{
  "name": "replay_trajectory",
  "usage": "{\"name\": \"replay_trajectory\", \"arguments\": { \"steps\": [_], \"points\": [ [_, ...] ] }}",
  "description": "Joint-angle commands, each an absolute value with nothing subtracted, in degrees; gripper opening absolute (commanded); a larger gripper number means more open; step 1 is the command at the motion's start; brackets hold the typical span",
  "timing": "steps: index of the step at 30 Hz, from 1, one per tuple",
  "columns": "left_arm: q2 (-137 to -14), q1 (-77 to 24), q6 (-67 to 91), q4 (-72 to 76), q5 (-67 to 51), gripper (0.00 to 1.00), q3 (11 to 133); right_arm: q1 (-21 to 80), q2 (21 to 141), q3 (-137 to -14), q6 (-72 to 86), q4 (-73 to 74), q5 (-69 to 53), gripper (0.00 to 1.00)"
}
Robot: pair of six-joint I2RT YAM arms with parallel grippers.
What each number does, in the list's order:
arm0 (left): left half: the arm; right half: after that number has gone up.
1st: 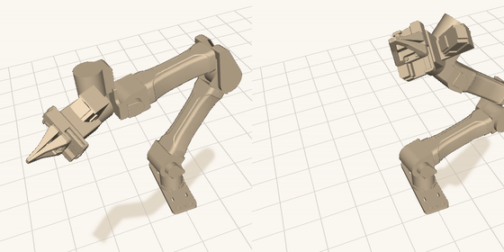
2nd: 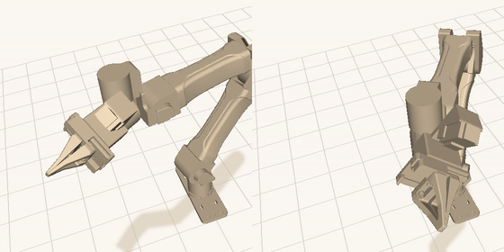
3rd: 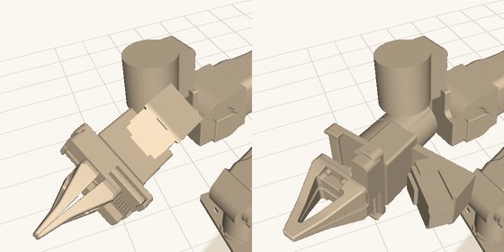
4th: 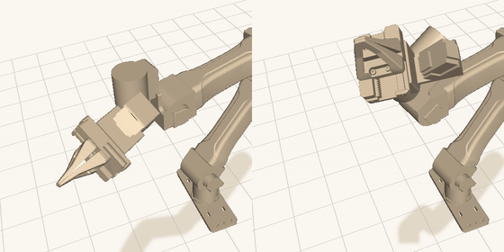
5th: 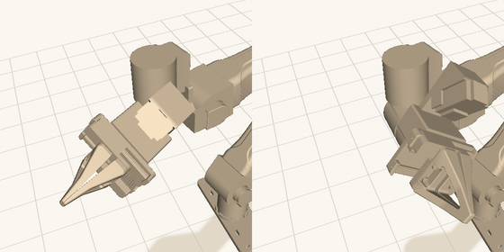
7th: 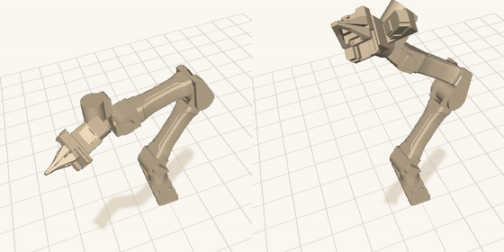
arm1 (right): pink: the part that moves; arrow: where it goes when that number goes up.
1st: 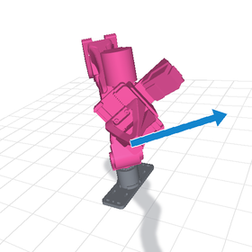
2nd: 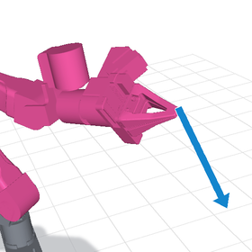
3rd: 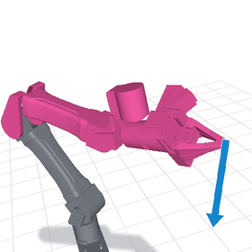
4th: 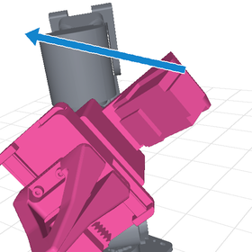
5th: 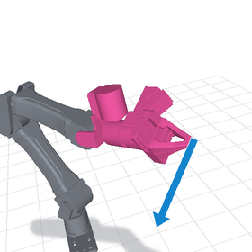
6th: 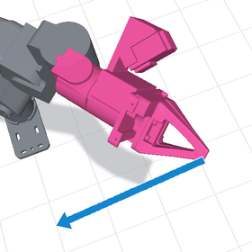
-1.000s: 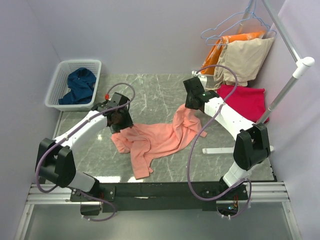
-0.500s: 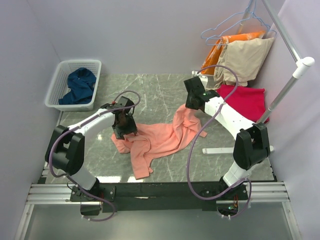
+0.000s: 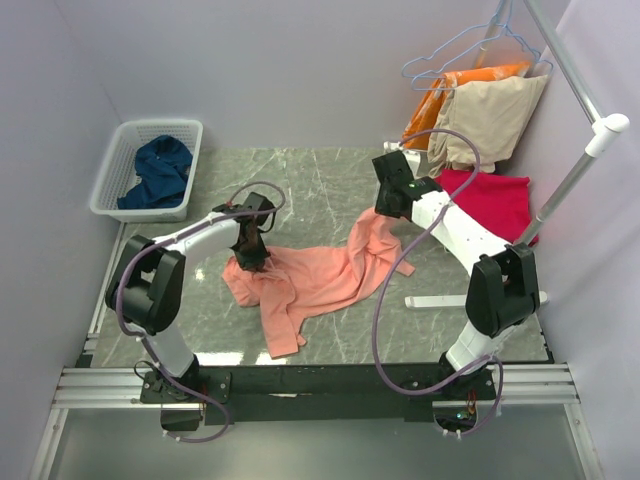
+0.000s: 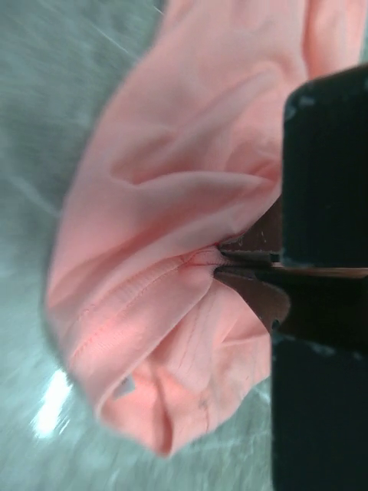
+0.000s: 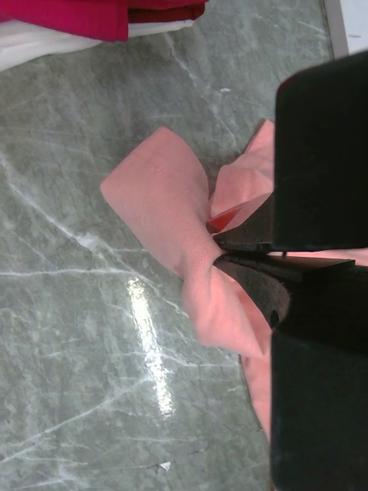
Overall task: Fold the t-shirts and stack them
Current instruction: Move the tshirt to the center of the board
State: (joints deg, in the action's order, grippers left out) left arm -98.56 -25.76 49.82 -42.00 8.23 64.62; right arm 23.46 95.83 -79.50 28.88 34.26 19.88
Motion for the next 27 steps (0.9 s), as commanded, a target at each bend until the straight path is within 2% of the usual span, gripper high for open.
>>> {"name": "replay_trajectory", "arguments": {
  "steps": [1, 10, 15, 19, 21, 22, 23, 24, 25, 27],
  "points": [
    [-94.32, -24.79, 51.77, -43.94, 19.59, 0.01, 70.13, 22.24, 92.91, -80.69, 29.88, 34.54, 22.85, 0.00],
    [-84.20, -20.92, 51.51, -50.01, 32.78, 0.01, 79.80, 18.55, 88.77, -77.61, 34.53, 35.68, 28.90, 0.00],
    [-86.21, -16.71, 48.35, -50.01, 34.89, 0.01, 82.17, 15.91, 87.37, -77.70, 36.30, 35.69, 31.64, 0.00],
    [-92.18, -13.19, 43.43, -45.37, 30.42, 0.04, 83.32, 14.77, 90.43, -80.23, 35.51, 34.62, 30.06, 0.00],
    [-97.96, -11.96, 41.84, -45.53, 29.70, 0.22, 85.95, 14.33, 95.41, -81.82, 34.03, 33.76, 27.61, 0.00],
    [-99.91, -11.78, 40.97, -44.48, 29.53, 0.50, 86.74, 14.15, 97.62, -85.31, 34.19, 35.49, 27.25, 0.00],
    [-101.93, -11.43, 40.52, -44.91, 29.71, 0.63, 89.18, 14.06, 99.73, -87.08, 33.84, 36.03, 26.38, 0.05],
    [-105.17, -11.25, 40.87, -45.17, 31.19, 0.72, 90.43, 13.98, 103.41, -88.58, 33.66, 36.30, 26.28, 0.17],
    [-106.42, -11.16, 40.52, -44.91, 31.20, 0.85, 91.40, 14.06, 104.84, -91.38, 34.10, 37.17, 26.45, 0.21],
    [-107.92, -11.16, 41.04, -45.35, 31.55, 0.90, 94.12, 14.06, 106.87, -93.33, 34.27, 37.70, 26.71, 0.27]
  ]
}}
